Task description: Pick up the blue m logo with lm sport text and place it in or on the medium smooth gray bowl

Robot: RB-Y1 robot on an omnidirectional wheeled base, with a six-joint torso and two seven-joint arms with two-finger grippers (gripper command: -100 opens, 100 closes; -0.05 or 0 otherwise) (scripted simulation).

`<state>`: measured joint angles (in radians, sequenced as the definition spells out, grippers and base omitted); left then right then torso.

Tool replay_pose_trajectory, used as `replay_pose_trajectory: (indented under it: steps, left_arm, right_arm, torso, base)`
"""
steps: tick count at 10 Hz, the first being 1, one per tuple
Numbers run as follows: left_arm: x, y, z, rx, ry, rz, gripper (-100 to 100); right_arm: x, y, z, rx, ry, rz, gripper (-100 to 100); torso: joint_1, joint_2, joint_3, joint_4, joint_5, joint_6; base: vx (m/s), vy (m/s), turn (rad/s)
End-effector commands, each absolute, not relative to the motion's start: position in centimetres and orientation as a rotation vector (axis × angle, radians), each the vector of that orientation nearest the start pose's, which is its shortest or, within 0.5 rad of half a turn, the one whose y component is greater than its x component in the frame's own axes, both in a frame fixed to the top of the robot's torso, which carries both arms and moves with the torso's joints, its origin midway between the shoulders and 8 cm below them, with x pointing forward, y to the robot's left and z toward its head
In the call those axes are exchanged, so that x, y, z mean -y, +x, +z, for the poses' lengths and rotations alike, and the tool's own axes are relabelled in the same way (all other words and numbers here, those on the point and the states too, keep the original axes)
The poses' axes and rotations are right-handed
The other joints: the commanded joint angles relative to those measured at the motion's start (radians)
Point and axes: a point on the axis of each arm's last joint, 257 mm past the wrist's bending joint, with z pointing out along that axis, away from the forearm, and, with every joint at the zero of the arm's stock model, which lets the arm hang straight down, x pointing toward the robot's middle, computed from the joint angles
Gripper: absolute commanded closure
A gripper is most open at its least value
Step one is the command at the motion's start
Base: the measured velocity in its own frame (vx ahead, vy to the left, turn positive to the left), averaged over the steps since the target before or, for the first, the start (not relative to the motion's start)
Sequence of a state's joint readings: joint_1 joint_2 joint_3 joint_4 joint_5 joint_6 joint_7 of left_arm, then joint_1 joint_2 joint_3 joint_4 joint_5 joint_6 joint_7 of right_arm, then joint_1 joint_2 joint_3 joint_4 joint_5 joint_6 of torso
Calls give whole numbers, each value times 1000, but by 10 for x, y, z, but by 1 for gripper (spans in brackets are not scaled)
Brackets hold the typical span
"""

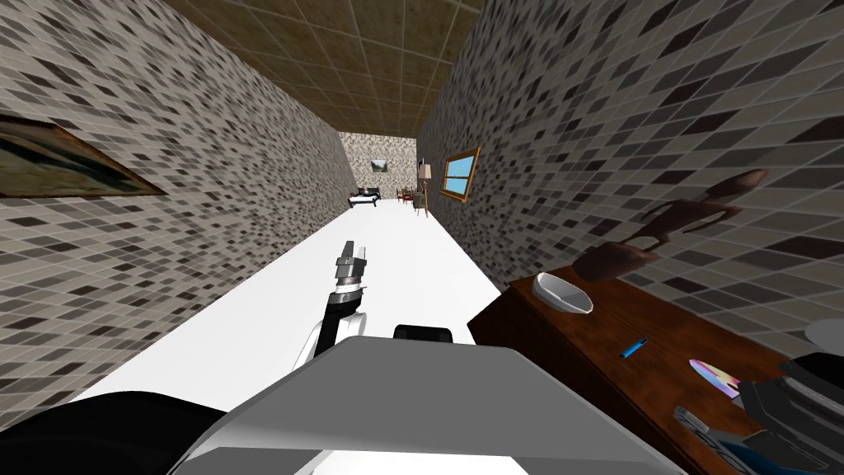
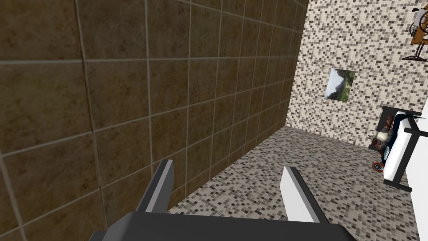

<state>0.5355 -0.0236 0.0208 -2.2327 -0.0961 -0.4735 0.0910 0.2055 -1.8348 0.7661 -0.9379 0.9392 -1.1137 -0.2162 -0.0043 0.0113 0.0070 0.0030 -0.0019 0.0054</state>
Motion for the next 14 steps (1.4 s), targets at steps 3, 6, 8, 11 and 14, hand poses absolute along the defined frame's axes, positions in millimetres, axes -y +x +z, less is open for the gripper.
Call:
replay_pose_trajectory:
  steps: [3, 6, 8, 11, 14]
  left_arm:
    - [-286, 354, -15, -696, -737, -1266, 0]
    - [-286, 354, -15, -696, -737, -1266, 0]
    - [-286, 354, -15, -696, -737, -1266, 0]
    - [-286, 354, -15, -696, -737, -1266, 0]
    - [-286, 354, -15, -696, -737, -1266, 0]
  right_arm:
    - [729, 60, -225, -3295, -729, -66, 100]
    - [729, 60, -225, -3295, -727, -68, 100]
    - [727, 67, -222, -3280, -783, -71, 100]
    - [724, 80, -216, -3247, -896, -83, 100]
    - [717, 100, -205, -3183, -1083, -104, 100]
  torso:
    - [-1, -8, -4, -2, 0, 1]
    - [-1, -10, -6, -2, 0, 0]
    - [-1, -10, -6, -2, 0, 1]
    - [2, -20, -11, -5, 1, 1]
    - [1, -23, -13, -5, 2, 0]
  base:
    - [-26, 0, 13]
    - [0, 0, 0]
    - [50, -5, -158]
    - [159, 17, -278]
    - [212, 5, -388]
